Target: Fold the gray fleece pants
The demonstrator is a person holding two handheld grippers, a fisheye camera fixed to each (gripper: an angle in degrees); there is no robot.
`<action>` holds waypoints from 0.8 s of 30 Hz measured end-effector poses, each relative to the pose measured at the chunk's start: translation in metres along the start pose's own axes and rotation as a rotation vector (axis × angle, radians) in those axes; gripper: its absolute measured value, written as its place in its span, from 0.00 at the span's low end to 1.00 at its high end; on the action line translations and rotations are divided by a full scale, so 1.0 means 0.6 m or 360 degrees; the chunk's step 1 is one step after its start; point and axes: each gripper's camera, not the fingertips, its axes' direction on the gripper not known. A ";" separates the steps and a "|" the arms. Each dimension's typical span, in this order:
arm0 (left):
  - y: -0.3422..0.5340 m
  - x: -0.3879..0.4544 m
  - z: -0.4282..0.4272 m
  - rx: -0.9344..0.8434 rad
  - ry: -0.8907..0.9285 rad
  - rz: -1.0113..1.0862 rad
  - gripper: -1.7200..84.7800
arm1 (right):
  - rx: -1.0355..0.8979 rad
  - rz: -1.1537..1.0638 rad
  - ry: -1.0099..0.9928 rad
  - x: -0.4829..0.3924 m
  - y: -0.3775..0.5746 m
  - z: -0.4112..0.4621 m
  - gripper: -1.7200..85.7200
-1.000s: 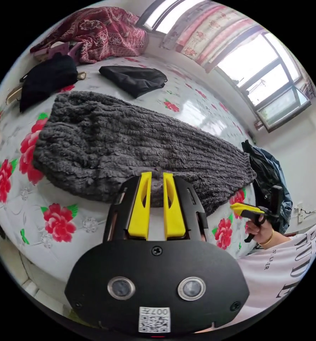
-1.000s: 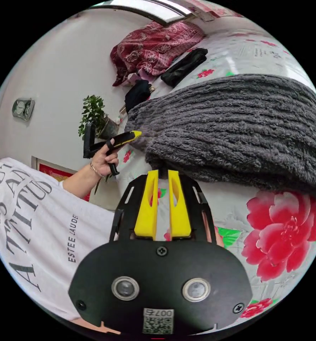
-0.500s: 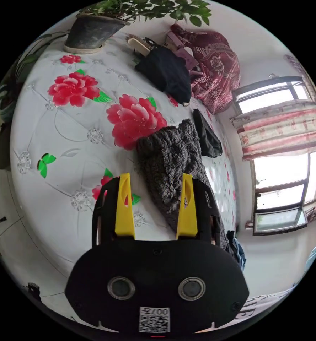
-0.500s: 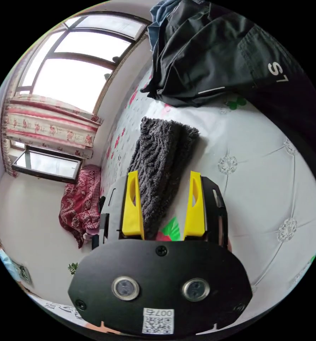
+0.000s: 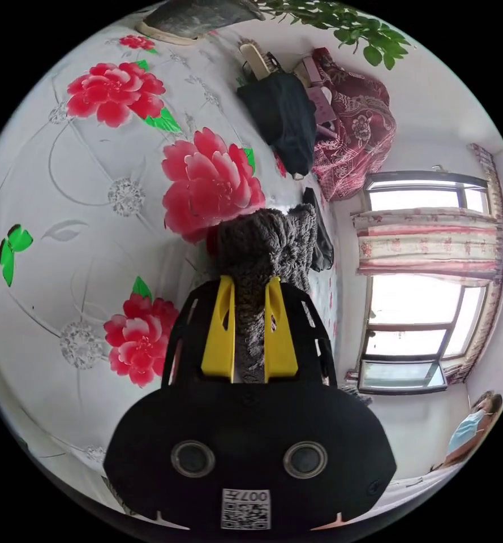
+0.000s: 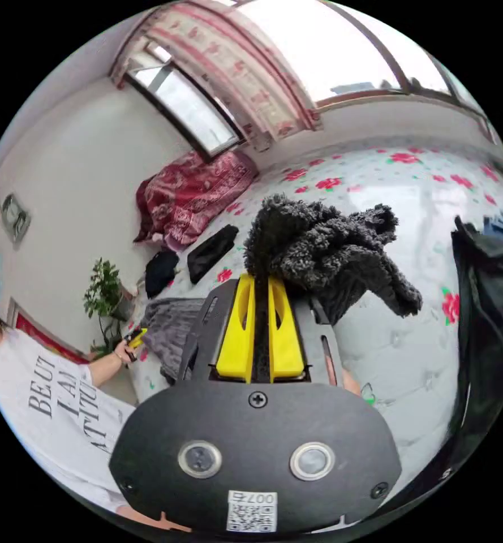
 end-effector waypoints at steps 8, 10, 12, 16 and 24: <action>0.036 0.093 -0.014 0.0055 0.0130 0.0296 0.11 | -0.1079 -0.0796 -0.0200 -0.350 0.175 0.450 0.08; 0.049 0.129 -0.012 0.0053 0.0145 0.0409 0.11 | -0.1245 -0.0772 -0.0163 -0.362 0.237 0.517 0.08; 0.065 0.169 -0.007 0.0038 0.0152 0.0543 0.11 | -0.1079 -0.0780 -0.0107 -0.380 0.251 0.501 0.08; 0.141 0.317 0.032 -0.0069 0.0142 0.1069 0.11 | -0.0874 -0.0686 -0.0254 -0.378 0.229 0.419 0.09; 0.547 0.572 0.274 -0.0882 0.0474 0.2220 0.13 | -0.0533 0.0075 -0.0195 -0.178 0.257 0.273 0.11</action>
